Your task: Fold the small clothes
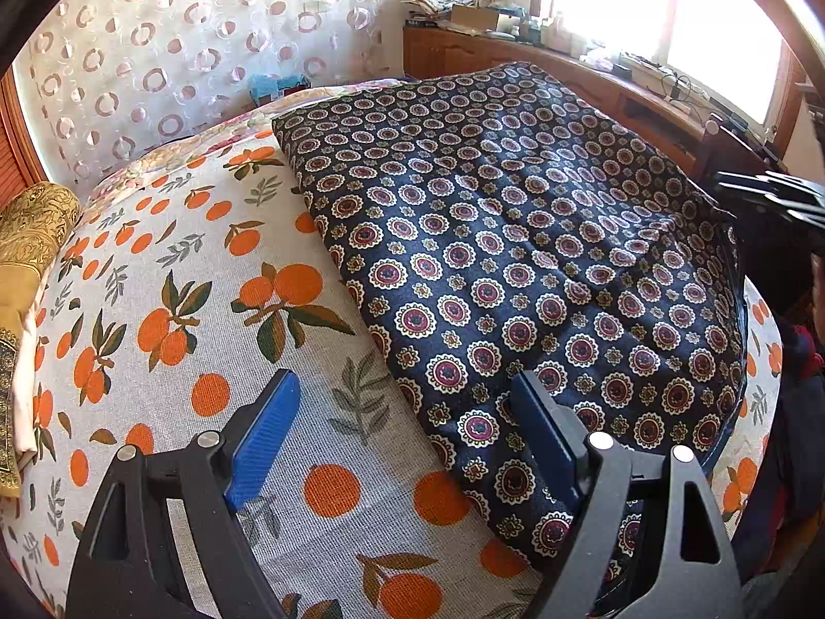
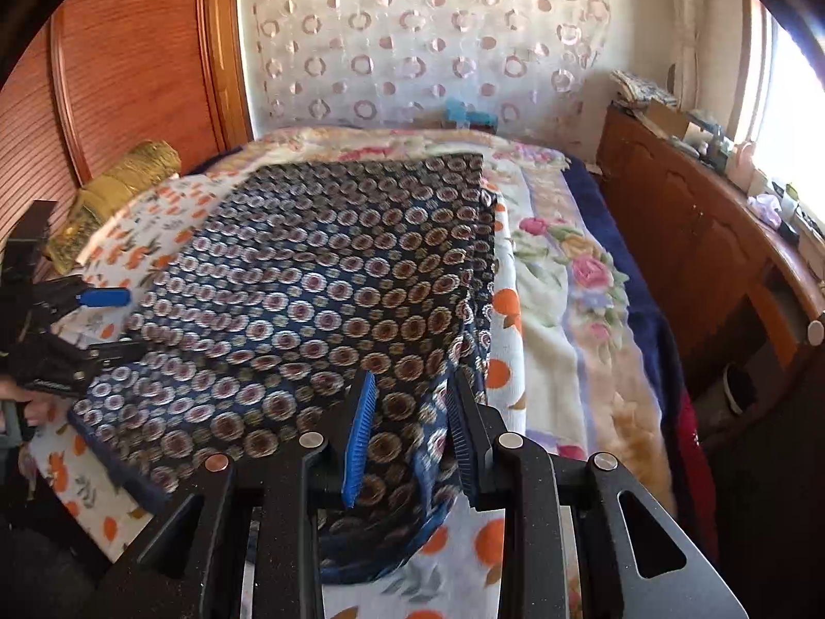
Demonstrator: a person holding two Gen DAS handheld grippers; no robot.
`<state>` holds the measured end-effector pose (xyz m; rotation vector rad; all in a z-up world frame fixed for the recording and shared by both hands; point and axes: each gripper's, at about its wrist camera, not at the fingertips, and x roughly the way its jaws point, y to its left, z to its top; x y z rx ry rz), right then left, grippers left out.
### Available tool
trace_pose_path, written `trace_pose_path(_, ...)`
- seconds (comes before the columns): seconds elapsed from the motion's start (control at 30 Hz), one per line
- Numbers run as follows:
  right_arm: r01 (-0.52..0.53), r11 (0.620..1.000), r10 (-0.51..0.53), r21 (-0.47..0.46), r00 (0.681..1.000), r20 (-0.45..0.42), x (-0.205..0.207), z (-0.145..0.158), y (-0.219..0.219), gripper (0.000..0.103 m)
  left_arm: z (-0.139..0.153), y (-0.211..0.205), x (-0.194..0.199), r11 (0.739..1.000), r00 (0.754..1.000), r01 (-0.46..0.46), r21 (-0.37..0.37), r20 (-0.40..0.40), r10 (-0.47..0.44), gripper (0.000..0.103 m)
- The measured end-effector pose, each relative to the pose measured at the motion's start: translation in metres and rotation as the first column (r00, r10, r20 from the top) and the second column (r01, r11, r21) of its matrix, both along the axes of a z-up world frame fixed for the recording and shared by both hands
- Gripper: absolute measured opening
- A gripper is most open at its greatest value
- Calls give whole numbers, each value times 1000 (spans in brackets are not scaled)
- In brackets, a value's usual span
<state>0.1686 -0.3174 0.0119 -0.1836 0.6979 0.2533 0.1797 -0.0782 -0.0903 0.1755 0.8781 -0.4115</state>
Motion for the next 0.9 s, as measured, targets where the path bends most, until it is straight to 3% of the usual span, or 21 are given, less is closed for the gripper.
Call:
trace_pose_path(0.13, -18, 999, 18, 50, 1000, -5, -26, 0, -1, 62, 1, -1, 0, 1000, 1000, -1, 1, 0, 1, 84)
trace_pose_path(0.3, 41, 998, -41, 43, 999, -2, -27, -13, -15, 63, 4, 1, -6, 1000, 1000, -15, -10, -5, 15, 84)
trace_pose_path(0.43, 58, 995, -58, 81, 998, -4, -25, -16, -26, 63, 16, 10, -26, 997, 1000, 5, -81, 3, -5, 78)
trace_pose_path(0.57, 70, 994, -71, 83, 997, 7, -27, -17, -38, 63, 20, 21, -43, 985, 999, 20, -170, -30, -26, 57)
trace_pose_path(0.63, 77, 993, -78, 87, 997, 2, -21, -20, -36, 63, 17, 23, -49, 981, 998, 19, -191, -51, -29, 52)
trace_pose_path(0.9, 78, 991, -71, 107, 995, -68, 5, -40, -28, 63, 10, 20, -61, 981, 997, 17, -194, -74, -32, 51)
